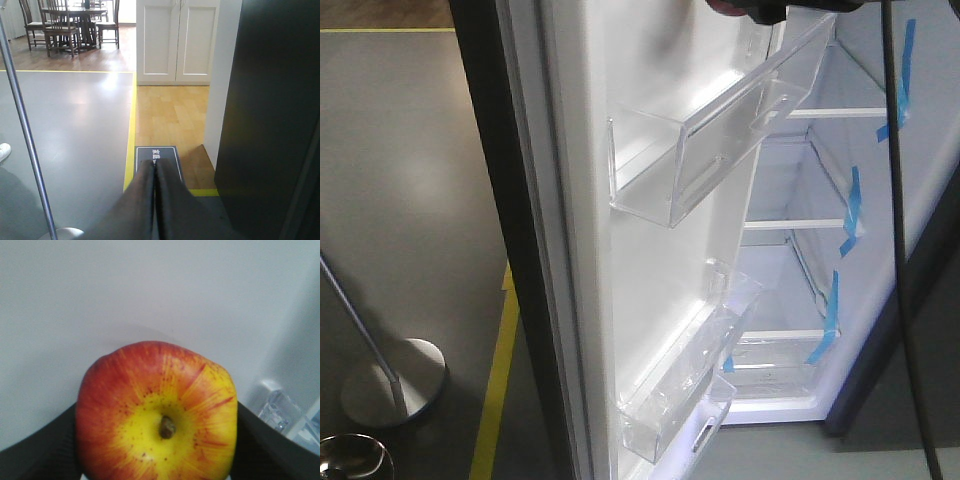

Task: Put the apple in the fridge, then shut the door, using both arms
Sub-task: 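Raise the right gripper and lower the apple into the upper door bin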

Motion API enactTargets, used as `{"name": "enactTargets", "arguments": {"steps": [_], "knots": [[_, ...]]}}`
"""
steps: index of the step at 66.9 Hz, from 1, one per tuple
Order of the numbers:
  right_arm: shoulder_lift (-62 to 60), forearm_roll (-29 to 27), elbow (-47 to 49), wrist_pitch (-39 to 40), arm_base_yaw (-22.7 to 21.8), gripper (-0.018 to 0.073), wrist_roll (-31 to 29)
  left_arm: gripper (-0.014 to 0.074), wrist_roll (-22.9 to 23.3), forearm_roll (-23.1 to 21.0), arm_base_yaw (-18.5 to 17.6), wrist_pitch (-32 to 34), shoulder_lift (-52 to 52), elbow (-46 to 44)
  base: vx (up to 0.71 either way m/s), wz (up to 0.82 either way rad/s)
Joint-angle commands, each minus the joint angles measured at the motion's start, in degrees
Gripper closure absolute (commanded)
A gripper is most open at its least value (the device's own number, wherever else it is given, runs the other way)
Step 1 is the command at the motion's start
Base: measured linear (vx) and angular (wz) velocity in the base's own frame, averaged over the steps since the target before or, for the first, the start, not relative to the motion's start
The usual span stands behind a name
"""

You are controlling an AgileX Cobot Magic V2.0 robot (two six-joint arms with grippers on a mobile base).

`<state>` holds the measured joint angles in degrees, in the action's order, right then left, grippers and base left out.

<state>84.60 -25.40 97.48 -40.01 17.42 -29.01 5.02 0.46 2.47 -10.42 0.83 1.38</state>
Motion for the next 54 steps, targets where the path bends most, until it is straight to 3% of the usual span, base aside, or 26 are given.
{"name": "enactTargets", "arguments": {"steps": [1, 9, 18, 54], "knots": [[-1.1, 3.3, 2.2, 3.3, 0.0, 0.0353, 2.3, 0.0603, 0.4, -0.5, -0.1, 4.2, 0.0, 1.0, 0.00, 0.00], [-0.6, 7.6, 2.1, 2.7, 0.0, 0.0334, 6.0, 0.0603, 0.4, -0.5, -0.1, 4.2, 0.0, 1.0, 0.00, 0.00], [-0.5, 8.3, 2.1, 1.6, 0.0, 0.0288, 7.2, 0.0603, 0.4, -0.5, -0.1, 4.2, 0.0, 1.0, 0.00, 0.00], [-0.4, 8.2, 2.1, -0.3, 0.0, -0.0062, 8.9, 0.0603, 0.4, -0.5, -0.1, 4.2, 0.0, 1.0, 0.00, 0.00]]}}
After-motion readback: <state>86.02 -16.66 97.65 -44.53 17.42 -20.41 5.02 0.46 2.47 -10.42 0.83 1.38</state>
